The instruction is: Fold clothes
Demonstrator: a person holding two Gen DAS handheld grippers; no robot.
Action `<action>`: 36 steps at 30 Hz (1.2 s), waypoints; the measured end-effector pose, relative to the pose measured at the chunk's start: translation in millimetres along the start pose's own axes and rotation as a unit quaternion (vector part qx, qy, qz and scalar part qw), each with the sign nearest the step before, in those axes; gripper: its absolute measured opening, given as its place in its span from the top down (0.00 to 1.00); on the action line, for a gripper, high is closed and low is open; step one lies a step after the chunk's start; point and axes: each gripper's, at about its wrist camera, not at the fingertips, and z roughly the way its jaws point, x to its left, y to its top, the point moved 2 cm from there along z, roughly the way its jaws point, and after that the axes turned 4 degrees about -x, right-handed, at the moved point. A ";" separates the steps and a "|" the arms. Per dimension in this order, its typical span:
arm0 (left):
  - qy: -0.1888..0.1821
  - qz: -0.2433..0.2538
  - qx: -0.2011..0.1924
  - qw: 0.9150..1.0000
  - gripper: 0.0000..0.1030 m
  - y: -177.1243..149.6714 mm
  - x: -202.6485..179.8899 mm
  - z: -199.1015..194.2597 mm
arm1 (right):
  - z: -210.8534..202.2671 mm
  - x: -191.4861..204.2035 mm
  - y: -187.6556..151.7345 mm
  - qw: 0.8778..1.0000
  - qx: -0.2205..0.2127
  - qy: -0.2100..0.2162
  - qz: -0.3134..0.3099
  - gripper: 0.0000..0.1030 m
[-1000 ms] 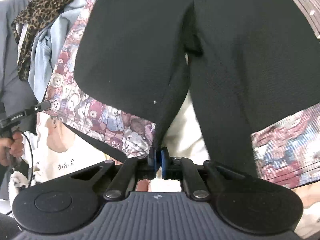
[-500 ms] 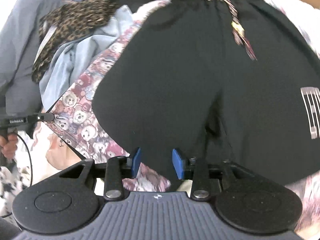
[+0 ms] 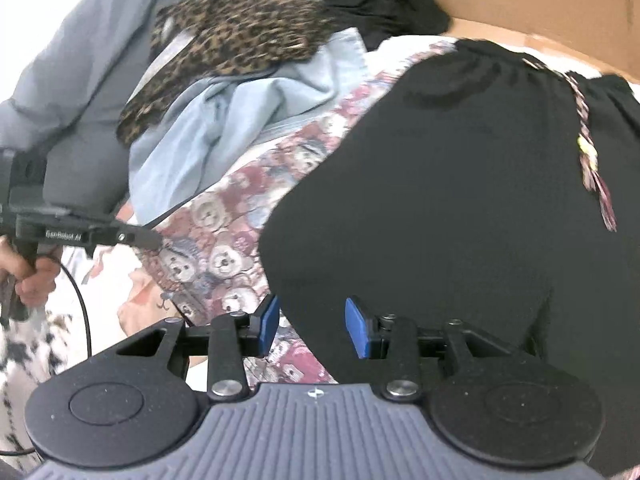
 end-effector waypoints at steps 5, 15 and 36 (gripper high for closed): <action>0.007 -0.002 -0.009 1.000 0.94 0.2 -10.1 0.9 | 5.0 19.0 1.1 0.999 -0.015 0.034 -0.019 0.57; -0.021 0.007 0.001 1.000 0.94 -1.7 -22.4 8.3 | 39.4 53.2 -7.6 0.994 0.006 0.083 -0.069 0.57; -0.135 -0.006 0.016 0.991 0.92 4.9 -63.9 39.3 | 68.4 74.5 -5.8 0.988 -0.065 0.133 -0.036 0.42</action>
